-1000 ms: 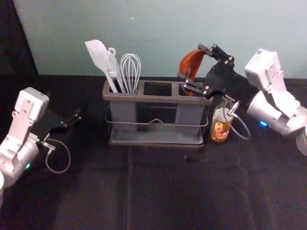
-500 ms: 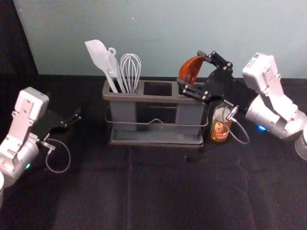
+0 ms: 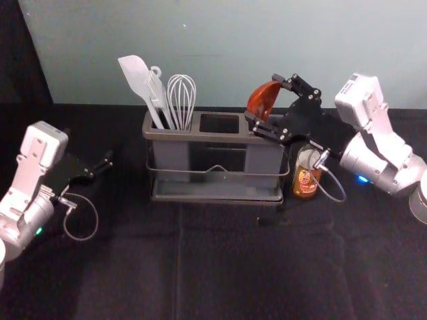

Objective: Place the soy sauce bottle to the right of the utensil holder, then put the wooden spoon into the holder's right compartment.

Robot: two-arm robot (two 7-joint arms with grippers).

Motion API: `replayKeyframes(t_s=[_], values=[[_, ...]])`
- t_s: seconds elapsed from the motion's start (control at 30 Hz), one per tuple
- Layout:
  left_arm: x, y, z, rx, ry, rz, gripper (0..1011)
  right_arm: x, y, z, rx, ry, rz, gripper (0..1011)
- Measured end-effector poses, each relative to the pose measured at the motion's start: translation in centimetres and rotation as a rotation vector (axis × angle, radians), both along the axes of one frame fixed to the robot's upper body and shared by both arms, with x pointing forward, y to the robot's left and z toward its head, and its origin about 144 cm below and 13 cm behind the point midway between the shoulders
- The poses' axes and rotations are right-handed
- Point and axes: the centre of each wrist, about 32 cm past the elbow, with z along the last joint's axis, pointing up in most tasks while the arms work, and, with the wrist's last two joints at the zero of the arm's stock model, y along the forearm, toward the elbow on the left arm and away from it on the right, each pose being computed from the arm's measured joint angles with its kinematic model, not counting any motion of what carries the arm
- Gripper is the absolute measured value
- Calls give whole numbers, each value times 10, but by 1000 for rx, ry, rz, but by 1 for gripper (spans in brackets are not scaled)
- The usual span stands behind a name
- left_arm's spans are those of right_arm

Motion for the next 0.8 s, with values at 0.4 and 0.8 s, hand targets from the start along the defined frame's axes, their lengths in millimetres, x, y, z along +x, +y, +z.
replayKeyframes(t_s=[0.4, 0.8], values=[[0, 0, 0, 0, 0, 0, 1005, 0, 0, 0, 1, -4, 0, 1002], [0, 0, 0, 0, 0, 0, 1005, -3, 2, 4, -2, -18, -9, 1003]])
